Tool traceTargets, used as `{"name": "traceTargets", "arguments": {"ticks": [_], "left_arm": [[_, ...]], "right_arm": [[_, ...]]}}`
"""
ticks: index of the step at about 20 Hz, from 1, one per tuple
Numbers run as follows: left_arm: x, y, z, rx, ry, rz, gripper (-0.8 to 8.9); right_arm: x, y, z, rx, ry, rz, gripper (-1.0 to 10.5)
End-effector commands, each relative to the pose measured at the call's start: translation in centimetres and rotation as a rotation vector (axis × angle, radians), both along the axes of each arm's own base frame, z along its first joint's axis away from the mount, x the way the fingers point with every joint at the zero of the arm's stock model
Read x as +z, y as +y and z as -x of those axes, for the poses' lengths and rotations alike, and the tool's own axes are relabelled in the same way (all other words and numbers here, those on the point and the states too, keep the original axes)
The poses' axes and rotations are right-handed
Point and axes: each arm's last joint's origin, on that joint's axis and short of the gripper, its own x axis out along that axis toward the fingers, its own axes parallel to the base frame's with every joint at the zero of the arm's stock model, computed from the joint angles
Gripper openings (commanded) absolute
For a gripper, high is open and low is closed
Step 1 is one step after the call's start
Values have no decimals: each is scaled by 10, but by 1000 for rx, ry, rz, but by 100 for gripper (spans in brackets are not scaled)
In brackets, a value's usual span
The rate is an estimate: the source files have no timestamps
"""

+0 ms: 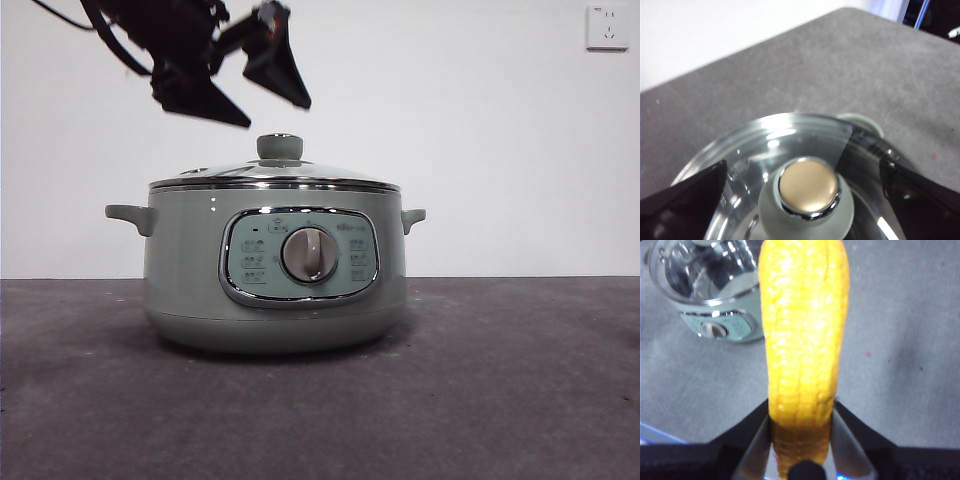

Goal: Pick up the corn,open the lid,put the corn in the pot,close the lid

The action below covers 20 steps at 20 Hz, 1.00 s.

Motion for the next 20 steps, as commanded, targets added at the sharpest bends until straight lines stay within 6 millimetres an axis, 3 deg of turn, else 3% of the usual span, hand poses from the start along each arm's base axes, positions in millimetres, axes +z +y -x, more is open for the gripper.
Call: {"name": "traceTargets", "arguments": {"ticks": [1, 6, 9, 12, 15, 18, 20], "left_arm": [[-16, -3, -6, -3, 41, -31, 615], [-25, -4, -9, -3, 74, -46, 613], [-25, -4, -9, -3, 74, -46, 430], [-26, -5, -9, -3, 80, -45, 423], [-30, -7, -10, -2, 102, -44, 268], [-32, -8, -11, -3, 108, -44, 267], [-32, -8, -11, -1, 112, -39, 172]], "right_arm": [[0, 0, 1, -6, 4, -8, -12], [0, 0, 1, -6, 6, -8, -12], [0, 0, 1, -6, 6, -8, -12], [0, 0, 1, -6, 6, -8, -12], [0, 0, 1, -6, 7, -7, -12], [0, 0, 1, -6, 12, -6, -12], [0, 0, 1, -6, 13, -5, -12]]}}
